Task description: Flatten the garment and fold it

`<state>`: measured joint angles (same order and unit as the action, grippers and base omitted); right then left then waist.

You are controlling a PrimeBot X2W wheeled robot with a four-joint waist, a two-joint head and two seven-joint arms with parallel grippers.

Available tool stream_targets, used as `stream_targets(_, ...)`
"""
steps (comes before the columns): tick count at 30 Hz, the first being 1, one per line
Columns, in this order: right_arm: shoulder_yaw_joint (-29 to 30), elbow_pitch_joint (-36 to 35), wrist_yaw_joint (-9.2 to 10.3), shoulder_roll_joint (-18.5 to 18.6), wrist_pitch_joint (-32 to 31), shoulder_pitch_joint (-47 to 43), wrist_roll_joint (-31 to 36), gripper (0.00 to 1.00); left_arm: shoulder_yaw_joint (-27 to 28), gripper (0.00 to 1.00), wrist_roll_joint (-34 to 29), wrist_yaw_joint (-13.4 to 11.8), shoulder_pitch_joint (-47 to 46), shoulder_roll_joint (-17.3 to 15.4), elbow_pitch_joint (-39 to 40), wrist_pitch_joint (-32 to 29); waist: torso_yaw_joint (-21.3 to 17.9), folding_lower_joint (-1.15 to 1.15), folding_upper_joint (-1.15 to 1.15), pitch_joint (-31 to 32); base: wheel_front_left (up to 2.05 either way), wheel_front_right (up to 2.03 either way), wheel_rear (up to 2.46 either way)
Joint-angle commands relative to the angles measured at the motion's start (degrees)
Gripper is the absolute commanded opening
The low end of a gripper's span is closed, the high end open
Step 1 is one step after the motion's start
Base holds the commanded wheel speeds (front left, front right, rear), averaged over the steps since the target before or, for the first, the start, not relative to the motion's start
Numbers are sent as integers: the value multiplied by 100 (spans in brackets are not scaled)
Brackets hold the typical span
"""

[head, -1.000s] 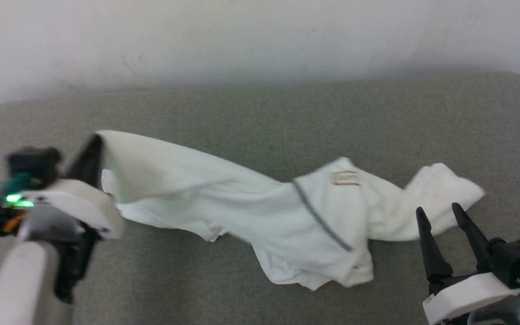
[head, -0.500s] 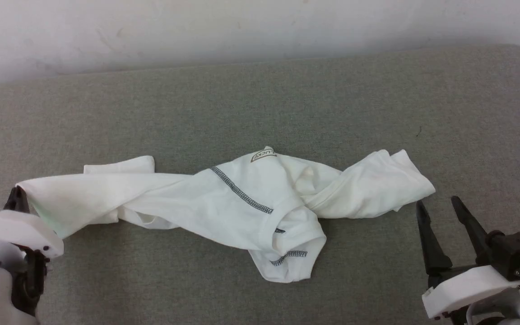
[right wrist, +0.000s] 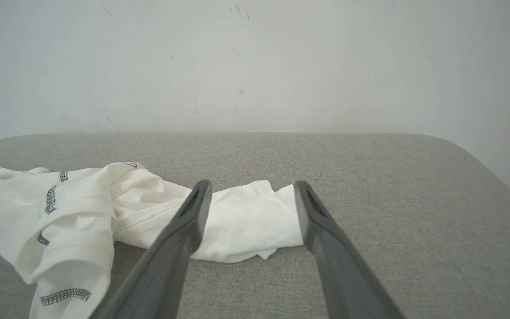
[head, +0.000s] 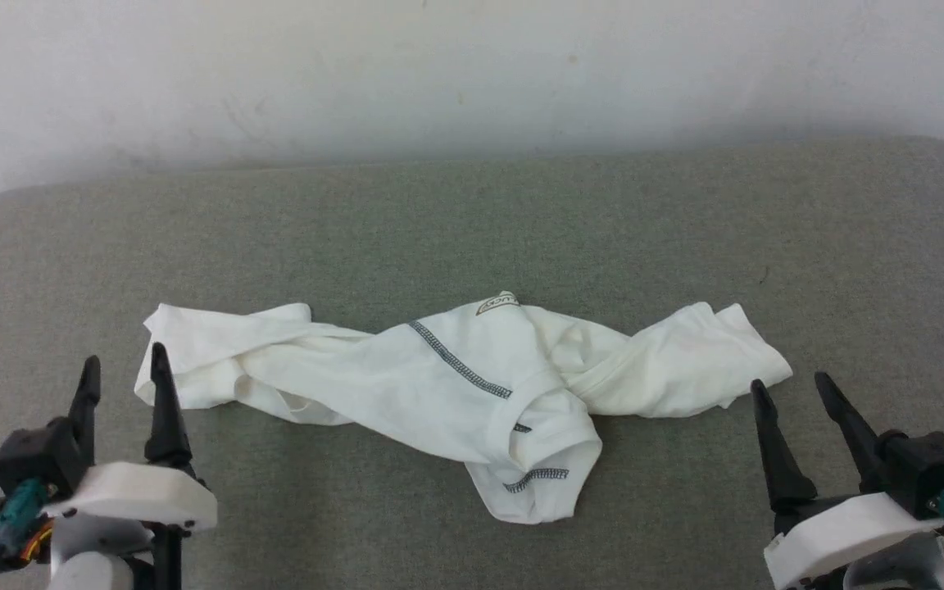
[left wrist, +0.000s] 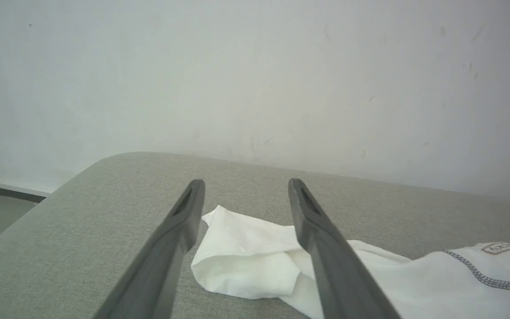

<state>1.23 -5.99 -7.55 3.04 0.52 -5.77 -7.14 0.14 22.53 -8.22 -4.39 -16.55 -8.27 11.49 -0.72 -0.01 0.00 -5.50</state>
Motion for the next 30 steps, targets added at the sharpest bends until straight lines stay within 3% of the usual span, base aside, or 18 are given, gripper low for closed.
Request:
stream_targets(1,-20,9,6,-16,-17,-52,-45,100,-59,100,-118,-58,162,30,173,76,44,1,0,99,0,0,0)
stream_targets(9,-69,89,6,-16,-77,-119,-75,100,-570,100,-421,11,825,392,922,294,47,1,0,220,0,0,0)
stream_targets(20,-42,116,6,-16,-146,-202,-99,100,-858,100,-523,137,1082,672,891,343,117,1,0,320,0,0,0)
stream_targets(23,-47,102,6,-16,-161,-206,-103,100,-1112,100,-447,354,1006,699,798,84,131,1,0,333,0,0,0)
stream_targets(30,-57,60,6,-16,-206,-192,-122,100,-2013,100,-496,1068,255,578,491,-1305,156,1,0,268,0,0,0)
